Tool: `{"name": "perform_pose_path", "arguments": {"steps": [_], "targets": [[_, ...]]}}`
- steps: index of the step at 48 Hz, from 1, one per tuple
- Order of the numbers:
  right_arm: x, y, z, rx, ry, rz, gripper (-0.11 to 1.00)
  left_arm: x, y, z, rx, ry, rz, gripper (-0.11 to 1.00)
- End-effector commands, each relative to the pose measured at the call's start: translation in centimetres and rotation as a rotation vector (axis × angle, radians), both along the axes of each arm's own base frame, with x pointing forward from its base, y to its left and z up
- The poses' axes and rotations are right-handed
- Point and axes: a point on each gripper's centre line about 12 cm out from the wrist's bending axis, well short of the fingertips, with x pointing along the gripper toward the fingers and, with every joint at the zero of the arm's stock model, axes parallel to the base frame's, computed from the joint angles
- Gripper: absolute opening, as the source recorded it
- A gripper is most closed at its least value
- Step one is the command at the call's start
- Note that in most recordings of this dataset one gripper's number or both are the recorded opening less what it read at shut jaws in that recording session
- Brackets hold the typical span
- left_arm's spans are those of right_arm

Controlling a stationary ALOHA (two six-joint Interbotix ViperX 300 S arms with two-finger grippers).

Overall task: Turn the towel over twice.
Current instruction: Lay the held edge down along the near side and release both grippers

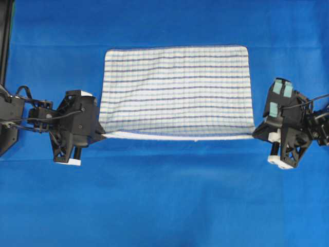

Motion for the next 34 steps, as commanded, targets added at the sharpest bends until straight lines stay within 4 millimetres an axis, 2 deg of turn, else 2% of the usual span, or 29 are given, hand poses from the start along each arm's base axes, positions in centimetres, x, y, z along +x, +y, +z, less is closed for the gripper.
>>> {"name": "perform_pose_path", "arguments": {"steps": [1, 14, 18, 22, 29, 31, 34], "targets": [[0.5, 0.4, 0.2, 0.010, -0.009, 0.003, 0.06, 0.6, -0.2, 0.4, -0.004, -0.006, -0.003, 0.02], [1.3, 1.1, -0.8, 0.029, -0.002, 0.024, 0.06, 0.9, -0.4, -0.5, -0.001, 0.025, -0.006, 0.02], [1.5, 1.2, -1.1, 0.033, 0.001, 0.027, 0.06, 0.9, -0.4, -0.7, 0.000, 0.031, -0.006, 0.06], [1.8, 1.3, -1.3, 0.033, 0.008, 0.027, 0.06, 0.9, -0.4, -0.8, 0.001, 0.040, -0.006, 0.19], [2.4, 1.5, -1.2, 0.034, 0.007, 0.028, 0.07, 0.8, -0.7, -0.9, 0.002, 0.046, -0.018, 0.50], [2.5, 1.6, -1.3, 0.032, 0.009, 0.030, 0.15, 0.8, -0.8, -0.8, 0.002, 0.048, -0.022, 0.61], [2.6, 1.6, -1.1, 0.033, 0.005, 0.032, 0.34, 0.7, -1.0, -0.8, 0.002, 0.052, -0.027, 0.71]]}}
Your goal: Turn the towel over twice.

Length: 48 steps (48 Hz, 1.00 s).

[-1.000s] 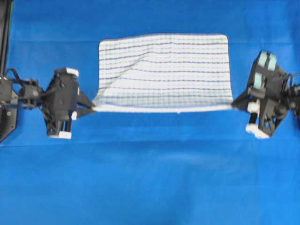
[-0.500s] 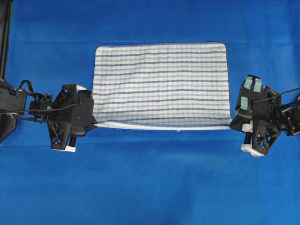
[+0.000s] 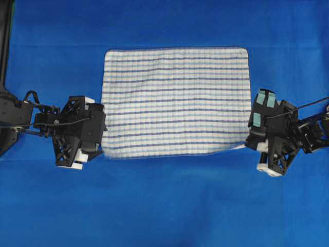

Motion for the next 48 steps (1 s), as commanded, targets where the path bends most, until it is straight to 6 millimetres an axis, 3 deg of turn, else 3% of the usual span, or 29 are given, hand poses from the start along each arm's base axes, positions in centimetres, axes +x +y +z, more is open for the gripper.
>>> {"name": "perform_pose_path", "arguments": {"steps": [1, 4, 7, 12, 16, 29, 37, 48], "targets": [[0.7, 0.5, 0.8, 0.011, -0.032, 0.010, 0.40, 0.6, -0.3, 0.8, -0.003, -0.023, -0.008, 0.73], [0.8, 0.6, 1.0, 0.010, -0.035, 0.012, 0.59, 0.5, -0.3, 0.9, -0.002, -0.020, -0.009, 0.78], [0.9, 0.6, 1.2, 0.009, -0.039, 0.014, 0.67, 0.6, -0.3, 1.3, -0.001, -0.021, -0.010, 0.78], [1.1, 0.5, 2.1, -0.009, -0.048, 0.013, 0.60, 0.8, -0.3, 2.5, -0.001, -0.046, -0.015, 0.78], [1.0, 0.1, 3.2, -0.037, -0.053, 0.009, 0.61, 1.0, -0.3, 4.0, -0.003, -0.080, -0.016, 0.78], [0.1, -1.7, 8.7, -0.177, -0.169, 0.010, 0.61, 0.4, 1.5, 8.8, -0.019, -0.240, 0.047, 0.78], [-1.7, -3.4, 12.3, -0.264, -0.297, 0.003, 0.61, -0.8, 3.1, 11.7, -0.017, -0.348, 0.104, 0.78], [-5.2, -5.1, 16.7, -0.349, -0.463, -0.018, 0.61, -4.0, 5.0, 15.5, -0.004, -0.518, 0.177, 0.78]]}}
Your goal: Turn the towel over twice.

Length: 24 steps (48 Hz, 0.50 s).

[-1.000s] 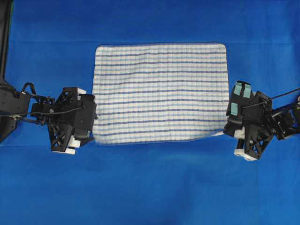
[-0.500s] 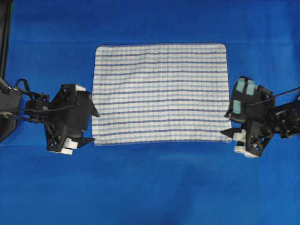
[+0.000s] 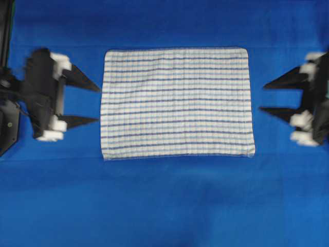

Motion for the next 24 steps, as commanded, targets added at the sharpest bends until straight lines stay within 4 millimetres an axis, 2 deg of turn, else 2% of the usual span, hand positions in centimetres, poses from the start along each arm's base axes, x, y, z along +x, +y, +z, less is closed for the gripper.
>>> {"name": "perform_pose_path", "arguments": {"steps": [1, 7, 12, 24], "targets": [[-1.2, -0.6, 1.7, -0.023, -0.058, -0.011, 0.61, -1.2, 0.5, 1.8, 0.007, -0.075, 0.022, 0.78], [-3.0, -1.4, 2.6, -0.055, -0.091, -0.029, 0.61, -3.4, 0.6, 3.1, 0.034, -0.118, 0.028, 0.78], [-4.6, -2.0, 2.5, -0.058, -0.105, -0.052, 0.61, -5.1, 0.8, 3.3, 0.053, -0.128, 0.037, 0.78], [-7.3, -2.7, -0.2, -0.040, -0.130, -0.064, 0.61, -9.1, 0.8, 1.6, 0.055, -0.212, 0.068, 0.78]]}}
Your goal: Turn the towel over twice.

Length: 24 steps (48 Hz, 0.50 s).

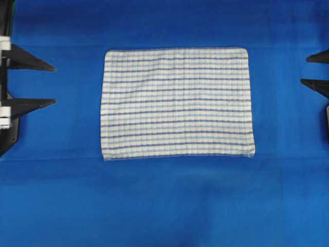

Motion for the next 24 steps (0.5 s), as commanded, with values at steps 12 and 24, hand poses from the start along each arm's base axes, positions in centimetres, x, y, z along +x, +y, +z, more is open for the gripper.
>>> {"name": "perform_pose_path", "arguments": {"steps": [12, 24], "targets": [[-1.4, -0.5, -3.5, 0.009, 0.022, -0.019, 0.60, -1.8, -0.2, -1.9, -0.039, -0.036, 0.013, 0.78], [-1.6, -0.6, -5.6, 0.049, 0.044, -0.049, 0.58, -1.8, -0.2, -3.9, -0.074, -0.009, 0.022, 0.78]]}}
